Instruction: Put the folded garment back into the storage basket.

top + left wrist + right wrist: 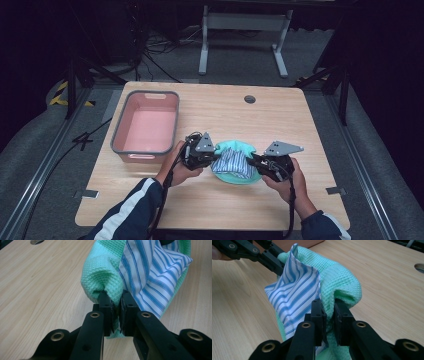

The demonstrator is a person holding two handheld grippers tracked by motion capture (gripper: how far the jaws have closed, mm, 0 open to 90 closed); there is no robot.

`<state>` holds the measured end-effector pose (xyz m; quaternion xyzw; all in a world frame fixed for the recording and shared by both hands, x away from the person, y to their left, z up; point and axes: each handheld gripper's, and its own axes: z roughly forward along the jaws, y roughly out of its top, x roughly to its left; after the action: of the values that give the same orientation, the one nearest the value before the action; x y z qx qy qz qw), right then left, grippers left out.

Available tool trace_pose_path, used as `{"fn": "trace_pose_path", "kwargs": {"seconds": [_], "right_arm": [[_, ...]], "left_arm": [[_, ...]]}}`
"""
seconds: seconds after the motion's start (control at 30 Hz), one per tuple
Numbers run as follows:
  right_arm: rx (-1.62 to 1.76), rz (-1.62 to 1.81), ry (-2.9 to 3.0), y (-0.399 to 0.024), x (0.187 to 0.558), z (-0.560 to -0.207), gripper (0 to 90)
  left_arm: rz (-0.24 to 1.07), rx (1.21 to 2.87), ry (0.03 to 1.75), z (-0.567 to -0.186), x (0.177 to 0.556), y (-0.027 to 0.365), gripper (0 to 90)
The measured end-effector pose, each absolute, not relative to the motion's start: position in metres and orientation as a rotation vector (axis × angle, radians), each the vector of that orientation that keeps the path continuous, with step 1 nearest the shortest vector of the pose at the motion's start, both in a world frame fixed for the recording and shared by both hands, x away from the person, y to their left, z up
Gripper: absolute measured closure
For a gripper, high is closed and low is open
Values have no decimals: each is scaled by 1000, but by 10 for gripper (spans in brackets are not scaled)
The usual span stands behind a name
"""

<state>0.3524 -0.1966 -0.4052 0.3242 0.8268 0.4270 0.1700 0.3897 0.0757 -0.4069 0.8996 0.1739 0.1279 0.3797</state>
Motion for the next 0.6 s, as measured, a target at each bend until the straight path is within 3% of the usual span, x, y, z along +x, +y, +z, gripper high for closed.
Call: {"fn": "trace_pose_path", "kwargs": {"seconds": [0.6], "right_arm": [[866,1219,2352,-166,368,-375,795]], "left_arm": [[373,2294,457,-371,394,105,820]]}}
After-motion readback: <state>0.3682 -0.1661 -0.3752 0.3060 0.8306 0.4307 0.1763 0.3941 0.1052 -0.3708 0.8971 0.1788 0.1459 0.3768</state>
